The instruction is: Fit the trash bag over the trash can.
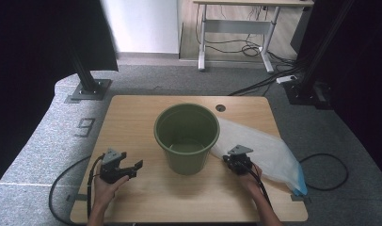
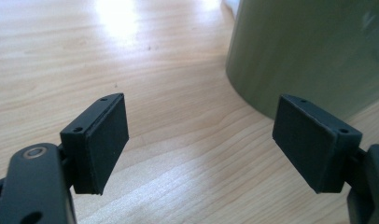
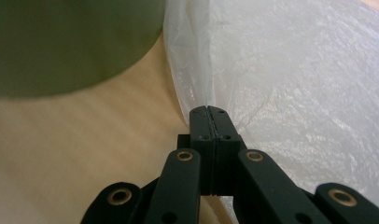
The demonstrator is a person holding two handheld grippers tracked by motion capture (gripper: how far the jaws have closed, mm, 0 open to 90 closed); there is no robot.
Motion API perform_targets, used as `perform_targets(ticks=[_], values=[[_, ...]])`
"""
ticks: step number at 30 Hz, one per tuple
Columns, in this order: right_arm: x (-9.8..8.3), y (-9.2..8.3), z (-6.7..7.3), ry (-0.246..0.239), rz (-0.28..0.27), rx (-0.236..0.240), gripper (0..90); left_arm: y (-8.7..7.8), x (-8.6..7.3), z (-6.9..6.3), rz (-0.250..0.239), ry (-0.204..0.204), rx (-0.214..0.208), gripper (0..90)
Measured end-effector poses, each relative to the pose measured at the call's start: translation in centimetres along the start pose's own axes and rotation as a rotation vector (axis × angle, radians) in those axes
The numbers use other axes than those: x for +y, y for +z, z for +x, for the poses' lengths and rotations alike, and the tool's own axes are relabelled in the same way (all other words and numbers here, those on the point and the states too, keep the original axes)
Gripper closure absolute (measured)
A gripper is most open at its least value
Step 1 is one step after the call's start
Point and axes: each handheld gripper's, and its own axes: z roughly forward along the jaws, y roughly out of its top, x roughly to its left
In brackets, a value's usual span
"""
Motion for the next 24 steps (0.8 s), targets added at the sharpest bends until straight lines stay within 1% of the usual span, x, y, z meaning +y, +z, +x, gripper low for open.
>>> perform_targets(ticks=[1, 4, 5, 6, 7, 8, 9, 10, 11, 12, 14, 15, 16, 17, 18, 19, 20, 21, 22, 24], values=[[-0.7, -0.8, 0.1, 0.008, -0.004, 0.011, 88.5, -0.1, 0.0, 0.0, -0.002, 0.001, -0.003, 18.3], [-1.1, -1.3, 0.1, 0.009, -0.002, 0.024, 87.9, 0.0, -0.1, 0.0, 0.004, -0.008, -0.007, 18.3], [-1.1, -1.3, 0.1, 0.002, 0.002, 0.033, 83.9, 0.1, -0.2, 0.1, 0.008, -0.010, -0.007, 18.3], [-0.9, -1.3, 0.0, -0.004, 0.006, 0.045, 74.9, 0.2, -0.3, 0.1, 0.015, -0.009, -0.007, 18.3], [-0.6, -1.1, -0.1, -0.008, -0.002, 0.055, 64.4, 0.3, -0.3, 0.1, 0.020, -0.007, -0.005, 18.3], [-0.2, -0.9, -0.1, -0.009, -0.013, 0.061, 55.4, 0.4, -0.3, 0.1, 0.022, -0.007, -0.003, 18.3], [0.3, -0.6, -0.2, -0.006, -0.019, 0.055, 46.7, 0.4, -0.3, 0.1, 0.024, -0.007, -0.001, 18.3], [0.9, -0.3, -0.2, -0.008, -0.030, 0.047, 40.1, 0.4, -0.3, 0.2, 0.024, -0.008, -0.001, 18.3], [1.8, 0.6, -0.3, 0.010, -0.030, 0.057, 34.5, 0.5, -0.3, 0.2, 0.024, -0.009, -0.001, 18.3], [1.8, 0.6, -0.3, 0.010, -0.030, 0.057, 34.5, 0.5, -0.3, 0.2, 0.025, -0.009, -0.002, 18.3], [2.4, 1.5, -0.4, 0.028, -0.024, 0.075, 33.7, 0.5, -0.4, 0.3, 0.027, -0.009, -0.004, 18.3], [2.8, 2.2, -0.3, 0.020, -0.015, 0.066, 34.5, 0.6, -0.4, 0.3, 0.029, -0.008, -0.003, 18.3], [2.8, 2.2, -0.3, 0.020, -0.015, 0.066, 34.5, 0.6, -0.4, 0.4, 0.030, -0.006, -0.002, 18.3], [3.1, 2.5, 0.0, 0.010, -0.019, 0.050, 39.6, 0.6, -0.4, 0.5, 0.031, -0.006, -0.003, 18.3], [3.1, 2.5, 0.0, 0.010, -0.019, 0.050, 39.6, 0.6, -0.4, 0.5, 0.031, -0.006, -0.003, 18.3], [3.2, 2.6, 0.2, 0.001, -0.029, 0.044, 42.4, 0.6, -0.4, 0.5, 0.030, -0.006, -0.003, 18.3], [3.3, 2.7, 0.2, -0.003, -0.030, 0.055, 45.6, 0.6, -0.4, 0.6, 0.030, -0.007, -0.003, 18.3], [3.3, 3.0, 0.4, -0.021, -0.019, 0.053, 52.5, 0.6, -0.4, 0.7, 0.029, -0.008, -0.003, 18.3], [3.3, 3.0, 0.4, -0.021, -0.019, 0.053, 52.5, 0.5, -0.4, 0.7, 0.027, -0.011, -0.004, 18.3], [3.1, 3.3, 0.5, -0.033, 0.012, 0.047, 56.9, 0.4, -0.5, 0.8, 0.022, -0.015, -0.001, 18.3]])
